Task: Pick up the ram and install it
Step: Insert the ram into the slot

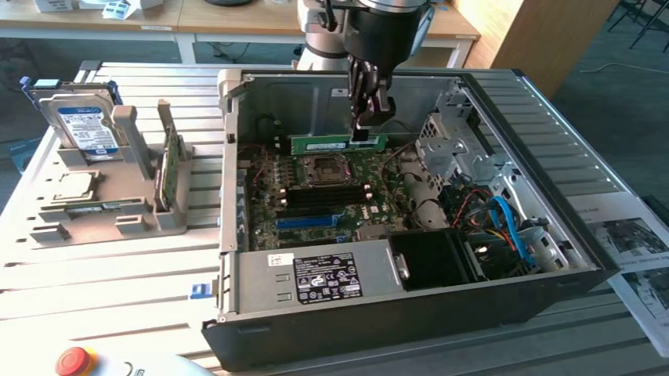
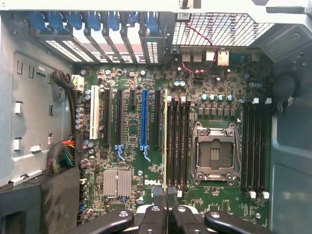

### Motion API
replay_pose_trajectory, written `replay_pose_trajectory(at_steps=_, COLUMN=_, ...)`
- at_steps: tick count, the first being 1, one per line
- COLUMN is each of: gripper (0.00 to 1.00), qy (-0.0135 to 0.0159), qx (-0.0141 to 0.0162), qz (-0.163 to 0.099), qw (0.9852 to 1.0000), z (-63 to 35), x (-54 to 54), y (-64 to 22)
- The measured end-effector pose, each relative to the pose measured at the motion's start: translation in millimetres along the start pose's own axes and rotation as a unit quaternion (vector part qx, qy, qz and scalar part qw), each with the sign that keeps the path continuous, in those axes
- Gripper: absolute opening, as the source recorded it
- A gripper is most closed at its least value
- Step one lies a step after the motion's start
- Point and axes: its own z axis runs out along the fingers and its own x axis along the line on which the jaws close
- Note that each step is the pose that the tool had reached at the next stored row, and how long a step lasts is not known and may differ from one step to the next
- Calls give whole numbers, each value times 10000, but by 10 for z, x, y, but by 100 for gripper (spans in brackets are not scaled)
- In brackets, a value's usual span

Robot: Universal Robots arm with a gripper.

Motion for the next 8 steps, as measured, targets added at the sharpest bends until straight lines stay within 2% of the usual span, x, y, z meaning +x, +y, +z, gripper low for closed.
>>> replay_pose_trajectory(at_steps=8, gripper=12, qy=0, qx=0, qz=0, qw=10000, z=1, x=0, y=0)
